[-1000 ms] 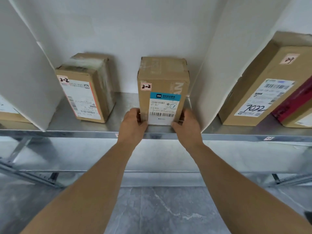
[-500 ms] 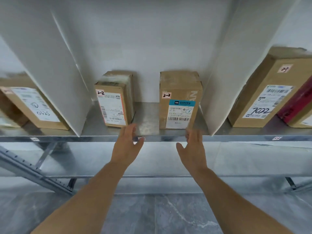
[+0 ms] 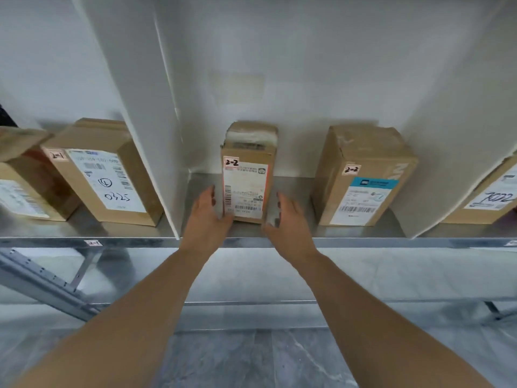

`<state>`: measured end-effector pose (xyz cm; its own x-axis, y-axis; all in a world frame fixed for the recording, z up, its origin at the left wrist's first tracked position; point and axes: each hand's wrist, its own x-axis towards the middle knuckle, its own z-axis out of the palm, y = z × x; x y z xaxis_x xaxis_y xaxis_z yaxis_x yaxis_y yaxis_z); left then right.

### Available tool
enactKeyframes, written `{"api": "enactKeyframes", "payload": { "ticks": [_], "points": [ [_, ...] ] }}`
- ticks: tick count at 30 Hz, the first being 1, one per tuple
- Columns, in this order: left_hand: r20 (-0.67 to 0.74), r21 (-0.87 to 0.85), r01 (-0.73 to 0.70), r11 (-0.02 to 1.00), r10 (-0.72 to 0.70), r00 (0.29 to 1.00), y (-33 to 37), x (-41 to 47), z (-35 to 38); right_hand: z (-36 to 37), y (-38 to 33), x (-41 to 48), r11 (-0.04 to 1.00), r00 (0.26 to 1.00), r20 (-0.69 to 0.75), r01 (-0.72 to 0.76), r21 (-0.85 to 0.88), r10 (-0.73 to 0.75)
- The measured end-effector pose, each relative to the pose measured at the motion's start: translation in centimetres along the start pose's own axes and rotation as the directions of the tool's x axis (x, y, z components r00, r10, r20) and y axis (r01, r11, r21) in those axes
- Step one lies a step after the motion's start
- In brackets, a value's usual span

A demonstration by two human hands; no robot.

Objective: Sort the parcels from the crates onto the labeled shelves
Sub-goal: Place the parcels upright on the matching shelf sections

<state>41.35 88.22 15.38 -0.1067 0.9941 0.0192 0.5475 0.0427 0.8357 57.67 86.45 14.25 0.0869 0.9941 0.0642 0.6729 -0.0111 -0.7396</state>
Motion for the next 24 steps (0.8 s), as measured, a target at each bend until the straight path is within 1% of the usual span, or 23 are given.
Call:
{"api": "enactKeyframes", "payload": {
  "ticks": [2, 5, 8, 12, 16, 24],
  "points": [
    [0.046, -0.061, -0.022, 0.998, 0.025, 0.999, -0.3, 0.9, 0.4, 0.8, -0.3, 1.4, 1.000, 1.000, 0.009, -0.001, 0.029, 0.000],
    [0.089, -0.145, -0.003, 0.989, 0.016, 0.996, -0.9, 1.2, 0.9, 1.9, 0.1, 2.3, 0.996, 1.000, 0.013, 0.008, 0.089, -0.010],
    [0.080, -0.171, -0.010, 0.985, 0.024, 0.996, -1.6, 0.9, 1.2, 2.5, 0.4, 2.1, 0.997, 1.000, -0.007, 0.013, 0.080, -0.012],
    [0.066, -0.201, -0.022, 0.979, 0.036, 0.997, -2.4, 0.7, 1.1, 2.5, 0.2, 1.9, 0.998, 1.000, 0.001, 0.009, 0.063, -0.009],
    [0.097, -0.164, -0.006, 0.986, 0.023, 0.995, -2.7, 1.0, 1.0, 2.4, 0.0, 1.9, 0.998, 1.000, 0.012, 0.013, 0.056, -0.013],
    [0.112, -0.113, 0.020, 0.993, -0.007, 0.994, -2.7, 1.2, 1.1, 2.2, -0.2, 1.8, 1.000, 1.000, 0.029, -0.003, 0.007, 0.003]
  ]
}}
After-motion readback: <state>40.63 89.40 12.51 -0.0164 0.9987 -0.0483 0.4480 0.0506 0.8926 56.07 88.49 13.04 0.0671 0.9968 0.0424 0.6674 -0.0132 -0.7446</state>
